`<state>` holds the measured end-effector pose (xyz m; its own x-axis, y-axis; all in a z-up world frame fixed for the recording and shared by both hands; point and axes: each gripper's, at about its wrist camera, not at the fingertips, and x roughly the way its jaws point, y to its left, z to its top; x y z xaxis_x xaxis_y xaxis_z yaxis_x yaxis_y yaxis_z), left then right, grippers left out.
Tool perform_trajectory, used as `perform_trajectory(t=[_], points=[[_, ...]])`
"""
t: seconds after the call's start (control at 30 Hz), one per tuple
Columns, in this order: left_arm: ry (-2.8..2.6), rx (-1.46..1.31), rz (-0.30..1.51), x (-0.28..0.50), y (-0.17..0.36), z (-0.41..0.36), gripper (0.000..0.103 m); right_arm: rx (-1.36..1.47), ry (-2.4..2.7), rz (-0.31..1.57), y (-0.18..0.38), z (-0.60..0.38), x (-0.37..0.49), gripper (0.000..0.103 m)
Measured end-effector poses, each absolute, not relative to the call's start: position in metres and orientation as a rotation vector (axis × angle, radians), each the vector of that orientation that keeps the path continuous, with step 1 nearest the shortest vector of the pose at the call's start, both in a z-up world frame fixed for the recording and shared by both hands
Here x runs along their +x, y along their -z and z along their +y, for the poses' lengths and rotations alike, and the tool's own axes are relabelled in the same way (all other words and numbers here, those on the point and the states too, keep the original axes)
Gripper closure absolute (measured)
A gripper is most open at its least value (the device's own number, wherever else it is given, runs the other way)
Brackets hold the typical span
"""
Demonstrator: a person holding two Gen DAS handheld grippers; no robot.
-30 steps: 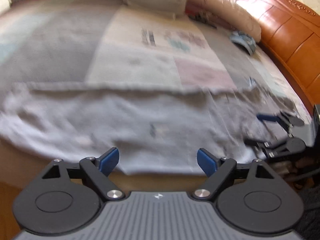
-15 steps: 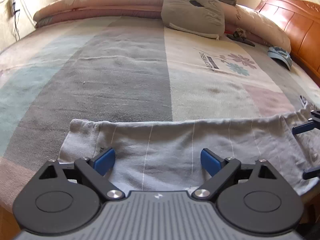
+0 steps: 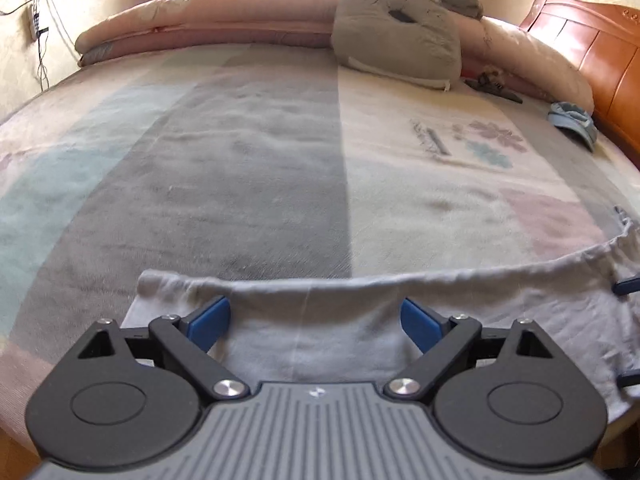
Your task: Fold clothes
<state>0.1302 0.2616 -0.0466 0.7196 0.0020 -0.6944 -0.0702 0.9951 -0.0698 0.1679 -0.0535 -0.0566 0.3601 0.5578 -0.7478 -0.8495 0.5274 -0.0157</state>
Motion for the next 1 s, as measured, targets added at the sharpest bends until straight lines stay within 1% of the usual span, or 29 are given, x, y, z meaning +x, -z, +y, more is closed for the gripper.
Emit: perform_trajectory(t=[0.1, 0.23, 0.3, 0.47, 0.63, 0.73, 0.8, 0.93, 1.0], points=[[-0.001, -0.089, 0.746, 0.121, 0.038, 0.251, 0.011, -0.443, -0.946, 0.744, 0.047, -0.055, 0.169, 0.0], [-0.005, -0.049, 0.786, 0.114, 0.051, 0.239, 0.011, -0.441, -0.949, 0.69, 0.038, -0.061, 0.173, 0.0], [-0.029, -0.032, 0.815, 0.113, 0.062, 0.238, 0.01, -0.445, -0.936, 0.712, 0.043, -0.067, 0.18, 0.0], [-0.064, -0.052, 0.827, 0.111, 0.06, 0.246, 0.01, -0.42, -0.904, 0.769, 0.062, -0.112, 0.182, 0.0], [-0.095, -0.052, 0.838, 0.117, 0.048, 0.237, 0.012, -0.421, -0.84, 0.82, 0.054, -0.154, 0.176, 0.0], [-0.018, -0.078, 0.8, 0.121, 0.037, 0.219, 0.012, -0.377, -0.834, 0.778, 0.045, -0.158, 0.178, 0.0], [0.032, -0.079, 0.81, 0.126, 0.038, 0.202, 0.012, -0.345, -0.83, 0.745, 0.041, -0.159, 0.182, 0.0], [0.02, -0.059, 0.855, 0.128, 0.051, 0.19, 0.012, -0.332, -0.799, 0.775, 0.055, -0.169, 0.19, 0.0], [-0.008, -0.049, 0.872, 0.128, 0.057, 0.19, 0.012, -0.345, -0.787, 0.774, 0.064, -0.189, 0.182, 0.0]])
